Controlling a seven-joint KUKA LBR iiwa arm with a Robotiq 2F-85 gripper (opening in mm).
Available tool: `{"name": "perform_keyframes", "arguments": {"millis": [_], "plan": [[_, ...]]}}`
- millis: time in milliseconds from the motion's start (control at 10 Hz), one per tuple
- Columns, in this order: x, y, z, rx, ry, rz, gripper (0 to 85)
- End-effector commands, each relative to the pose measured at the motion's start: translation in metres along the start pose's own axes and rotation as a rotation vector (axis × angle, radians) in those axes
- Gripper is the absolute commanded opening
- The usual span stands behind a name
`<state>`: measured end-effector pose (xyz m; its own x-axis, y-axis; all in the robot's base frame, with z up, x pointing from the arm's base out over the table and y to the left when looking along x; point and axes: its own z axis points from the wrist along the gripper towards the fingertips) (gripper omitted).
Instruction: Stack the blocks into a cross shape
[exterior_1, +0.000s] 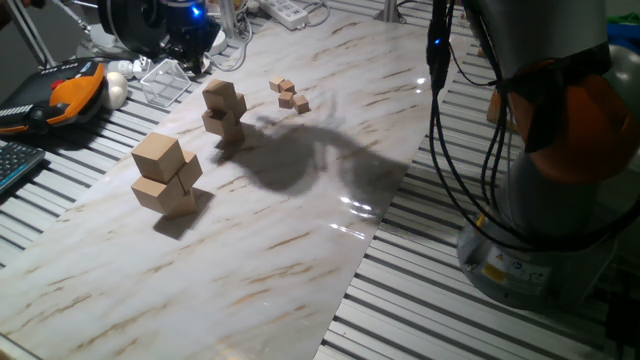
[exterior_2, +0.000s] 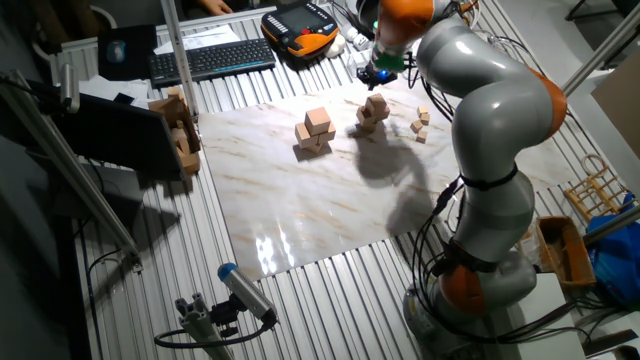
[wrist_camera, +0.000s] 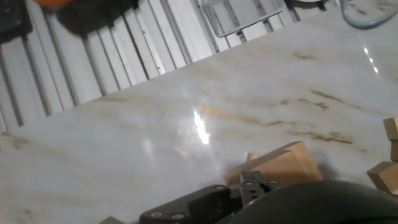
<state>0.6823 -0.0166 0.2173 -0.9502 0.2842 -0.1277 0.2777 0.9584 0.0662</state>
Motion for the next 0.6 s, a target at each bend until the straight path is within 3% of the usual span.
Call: {"name": "perform_keyframes", "arguments": {"millis": [0, 200, 300, 400, 500], "plan": [[0.000, 0.000, 0.000, -0.048, 0.034, -0.281, 0.0], [0.002, 0.000, -0.001, -0.026, 0.088, -0.347, 0.0], [0.012, -0.002, -0.006, -0.012, 0.105, -0.382, 0.0], [0.028, -0.005, -0.007, 0.006, 0.096, -0.404, 0.0], [0.047, -0.011, -0.006, 0.000, 0.081, -0.408, 0.0]]}}
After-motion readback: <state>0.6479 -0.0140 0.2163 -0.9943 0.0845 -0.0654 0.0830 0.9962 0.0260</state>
